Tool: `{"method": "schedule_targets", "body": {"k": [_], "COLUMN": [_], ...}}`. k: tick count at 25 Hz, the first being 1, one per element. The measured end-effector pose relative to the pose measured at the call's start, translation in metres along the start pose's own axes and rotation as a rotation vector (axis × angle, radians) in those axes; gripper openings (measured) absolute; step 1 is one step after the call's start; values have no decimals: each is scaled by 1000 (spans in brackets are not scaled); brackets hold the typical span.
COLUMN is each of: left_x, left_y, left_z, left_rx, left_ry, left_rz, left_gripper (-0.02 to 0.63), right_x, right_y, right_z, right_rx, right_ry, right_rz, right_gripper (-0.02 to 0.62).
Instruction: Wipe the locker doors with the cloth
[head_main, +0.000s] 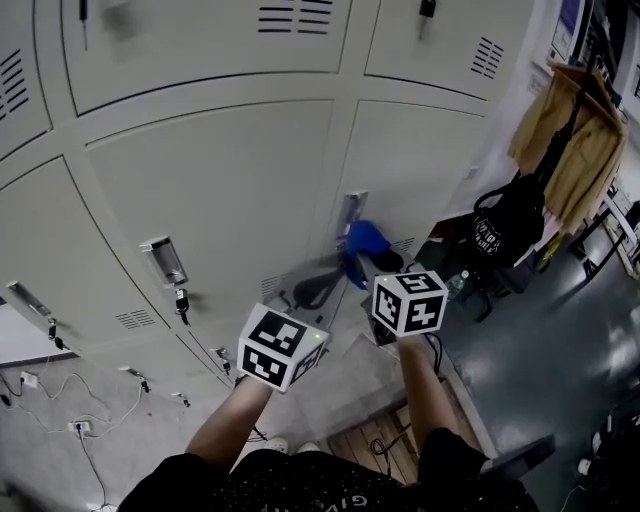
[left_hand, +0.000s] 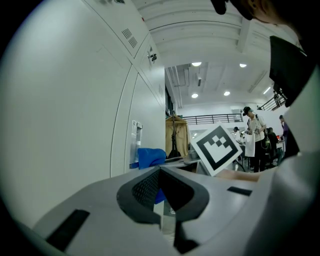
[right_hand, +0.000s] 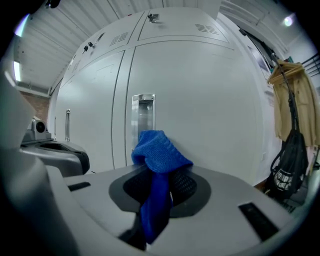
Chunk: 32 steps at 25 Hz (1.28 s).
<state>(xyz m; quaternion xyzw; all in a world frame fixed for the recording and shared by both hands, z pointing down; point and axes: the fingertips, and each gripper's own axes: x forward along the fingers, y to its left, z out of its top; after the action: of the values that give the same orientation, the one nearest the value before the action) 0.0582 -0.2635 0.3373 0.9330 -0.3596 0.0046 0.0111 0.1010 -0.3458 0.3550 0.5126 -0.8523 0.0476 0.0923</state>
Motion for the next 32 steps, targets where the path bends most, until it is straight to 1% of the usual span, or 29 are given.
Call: {"method": "schedule_targets", "body": {"k": [2,7,11,23,32], "left_x": [2,9,17,37,51], "left_y": [1,1,0,-5,-4], "left_z": [1,0,1,-1,-2], "left_rx": [1,2,3,-5,-10], "left_ry": [-2,-1,-2,-3,-2], "left_rz": [4,2,-2,-1,5], "left_gripper": [9,9,9,9,9], "right_x": [2,2,2,-4,-8], "right_y": [-1,-4,-12,-60,-106], "right_z": [0,0,-1,-4,-9], "right_rx": [-7,15,28,71,99], "right_ry": [-6,-23,-29,-34,-30], "right_rz": [-3,9,1,-52,-126], "right_gripper": [77,78,77,78,78]}}
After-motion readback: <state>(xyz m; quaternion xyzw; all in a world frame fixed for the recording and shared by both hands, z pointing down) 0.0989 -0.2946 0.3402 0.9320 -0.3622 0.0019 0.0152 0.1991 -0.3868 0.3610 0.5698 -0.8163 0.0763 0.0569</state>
